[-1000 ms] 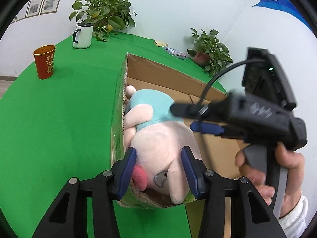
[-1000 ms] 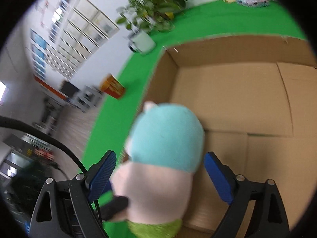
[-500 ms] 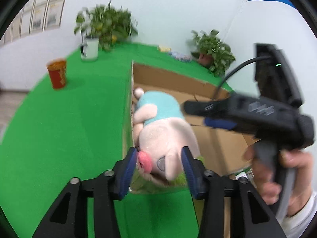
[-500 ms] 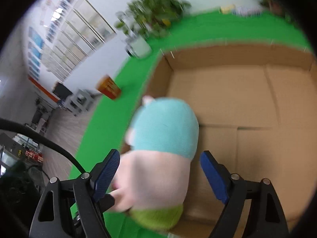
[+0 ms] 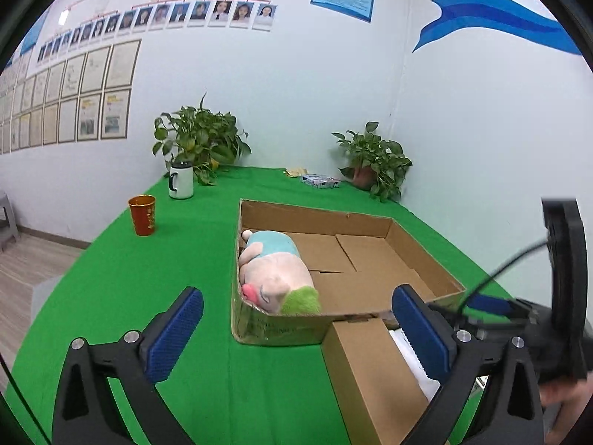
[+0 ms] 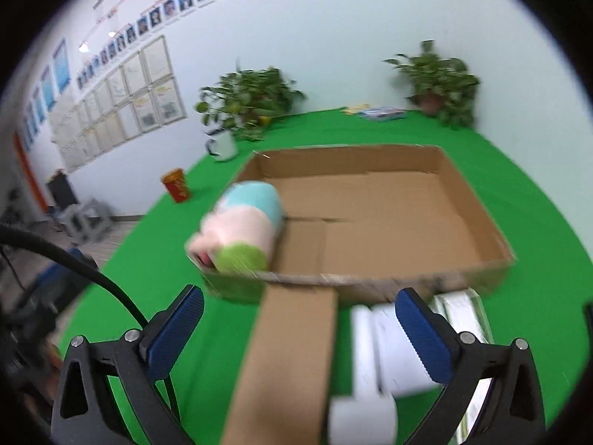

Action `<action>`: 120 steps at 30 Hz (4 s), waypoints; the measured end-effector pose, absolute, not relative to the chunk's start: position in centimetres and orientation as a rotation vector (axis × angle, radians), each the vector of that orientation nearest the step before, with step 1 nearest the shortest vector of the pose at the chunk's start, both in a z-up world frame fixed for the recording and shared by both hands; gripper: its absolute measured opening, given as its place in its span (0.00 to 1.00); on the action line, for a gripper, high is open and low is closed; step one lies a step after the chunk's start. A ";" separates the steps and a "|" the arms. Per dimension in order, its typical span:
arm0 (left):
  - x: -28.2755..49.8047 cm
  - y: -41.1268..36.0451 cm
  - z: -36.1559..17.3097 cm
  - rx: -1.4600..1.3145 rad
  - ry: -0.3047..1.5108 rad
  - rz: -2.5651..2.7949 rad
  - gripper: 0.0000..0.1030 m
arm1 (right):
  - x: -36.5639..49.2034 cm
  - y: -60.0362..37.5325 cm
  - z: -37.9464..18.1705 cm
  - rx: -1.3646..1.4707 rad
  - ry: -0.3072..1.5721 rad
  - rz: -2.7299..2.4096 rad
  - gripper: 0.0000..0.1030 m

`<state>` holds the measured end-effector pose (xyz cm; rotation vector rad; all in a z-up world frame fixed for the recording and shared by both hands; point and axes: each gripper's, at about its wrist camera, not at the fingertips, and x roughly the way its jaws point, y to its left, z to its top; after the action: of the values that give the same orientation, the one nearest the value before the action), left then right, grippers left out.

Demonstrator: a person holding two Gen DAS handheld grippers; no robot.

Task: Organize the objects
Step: 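Lower the plush pig into the box and open the left tool, then move the right tool to the long brown cardboard box, then grasp the long brown box edge with the right tool and lift it, then carry the brown box tray with the right tool over the open box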

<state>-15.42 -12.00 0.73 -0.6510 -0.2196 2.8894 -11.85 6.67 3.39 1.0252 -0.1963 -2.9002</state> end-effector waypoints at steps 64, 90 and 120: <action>-15.9 -5.4 -13.7 -1.313 -0.489 2.199 0.74 | -0.5 1.6 -7.8 1.319 0.035 -2.692 0.89; -14.1 -8.2 -11.4 -1.296 -0.625 2.174 0.64 | -0.2 4.5 -6.5 1.226 -0.406 -2.403 0.90; -12.8 -5.6 -8.0 -1.196 -0.601 2.090 0.39 | -1.3 6.7 -5.6 1.206 -0.493 -2.380 0.65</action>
<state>-12.79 -5.57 -8.00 -1.1957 -0.6009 2.0902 -1.28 6.69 -5.62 1.2060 -0.4933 -2.3799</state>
